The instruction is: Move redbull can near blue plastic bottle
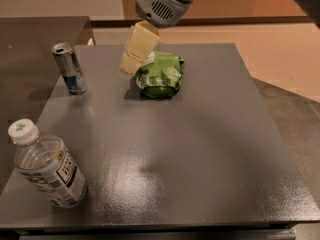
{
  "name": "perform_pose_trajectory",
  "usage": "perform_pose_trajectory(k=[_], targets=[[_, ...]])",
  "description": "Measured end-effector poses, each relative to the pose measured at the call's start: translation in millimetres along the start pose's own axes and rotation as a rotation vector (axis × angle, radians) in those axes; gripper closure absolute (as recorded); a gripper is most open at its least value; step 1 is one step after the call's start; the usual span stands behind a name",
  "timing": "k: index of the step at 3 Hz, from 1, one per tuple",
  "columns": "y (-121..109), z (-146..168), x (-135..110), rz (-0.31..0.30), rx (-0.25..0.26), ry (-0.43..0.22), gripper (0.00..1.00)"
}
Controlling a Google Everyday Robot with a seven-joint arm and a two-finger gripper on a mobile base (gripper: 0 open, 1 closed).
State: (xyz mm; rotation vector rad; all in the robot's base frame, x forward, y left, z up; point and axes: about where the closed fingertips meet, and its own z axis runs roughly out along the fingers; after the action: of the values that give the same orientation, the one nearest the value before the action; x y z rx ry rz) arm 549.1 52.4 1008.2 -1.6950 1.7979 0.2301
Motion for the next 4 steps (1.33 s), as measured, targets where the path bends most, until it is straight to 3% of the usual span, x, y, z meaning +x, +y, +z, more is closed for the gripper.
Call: perform_pose_trajectory(k=[2, 4], targets=[[-3, 78, -53, 0.053, -0.056, -0.017, 0.0], [-17, 135, -63, 0.164, -0.122, -0.011, 0.0]])
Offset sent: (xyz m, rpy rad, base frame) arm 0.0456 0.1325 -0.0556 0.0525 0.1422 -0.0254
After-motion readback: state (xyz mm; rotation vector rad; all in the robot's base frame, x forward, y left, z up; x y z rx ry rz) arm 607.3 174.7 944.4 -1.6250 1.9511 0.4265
